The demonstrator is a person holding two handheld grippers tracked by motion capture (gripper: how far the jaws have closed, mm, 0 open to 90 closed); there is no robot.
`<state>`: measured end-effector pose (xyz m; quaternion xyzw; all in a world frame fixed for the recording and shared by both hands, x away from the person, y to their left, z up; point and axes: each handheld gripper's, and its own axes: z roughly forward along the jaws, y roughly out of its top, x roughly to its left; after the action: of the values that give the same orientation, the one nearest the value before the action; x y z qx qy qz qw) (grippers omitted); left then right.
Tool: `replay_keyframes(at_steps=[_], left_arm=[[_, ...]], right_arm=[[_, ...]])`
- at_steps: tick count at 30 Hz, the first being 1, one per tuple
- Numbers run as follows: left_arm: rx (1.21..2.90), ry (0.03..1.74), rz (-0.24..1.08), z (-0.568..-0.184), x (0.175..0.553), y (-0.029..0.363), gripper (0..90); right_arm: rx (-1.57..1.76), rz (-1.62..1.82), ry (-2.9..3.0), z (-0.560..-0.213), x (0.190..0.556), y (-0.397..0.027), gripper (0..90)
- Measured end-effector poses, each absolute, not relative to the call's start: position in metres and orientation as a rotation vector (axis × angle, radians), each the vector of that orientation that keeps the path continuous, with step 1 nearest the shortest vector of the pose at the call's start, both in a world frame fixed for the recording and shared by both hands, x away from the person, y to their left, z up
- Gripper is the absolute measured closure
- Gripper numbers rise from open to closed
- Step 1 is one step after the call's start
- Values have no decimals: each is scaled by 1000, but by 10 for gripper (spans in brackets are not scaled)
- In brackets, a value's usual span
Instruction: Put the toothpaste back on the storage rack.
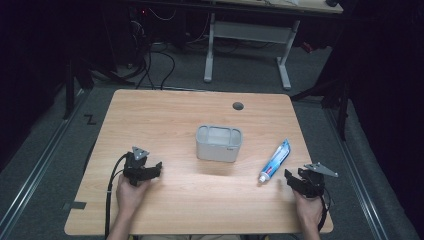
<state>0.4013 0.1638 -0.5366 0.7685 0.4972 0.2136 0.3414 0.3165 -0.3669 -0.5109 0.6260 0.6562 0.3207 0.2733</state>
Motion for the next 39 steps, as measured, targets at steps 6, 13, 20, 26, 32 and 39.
replay_keyframes(at_steps=[6,13,20,26,32,39], left_arm=[[1998,1294,558,-537,401,164,248],[1998,1294,558,-537,401,164,247],[1997,1294,559,-537,401,163,247],[1997,1295,559,-537,401,163,246],[1997,1294,559,-537,401,163,246],[1997,1294,559,-537,401,163,246]], right_arm=[[1621,911,1750,-503,311,-362,466],[1630,942,1759,-494,311,-355,480],[1578,944,1765,-484,313,-346,467],[1590,914,1802,-476,324,-338,420],[1631,845,1836,-471,341,-333,392],[1679,814,1856,-470,363,-330,369]])
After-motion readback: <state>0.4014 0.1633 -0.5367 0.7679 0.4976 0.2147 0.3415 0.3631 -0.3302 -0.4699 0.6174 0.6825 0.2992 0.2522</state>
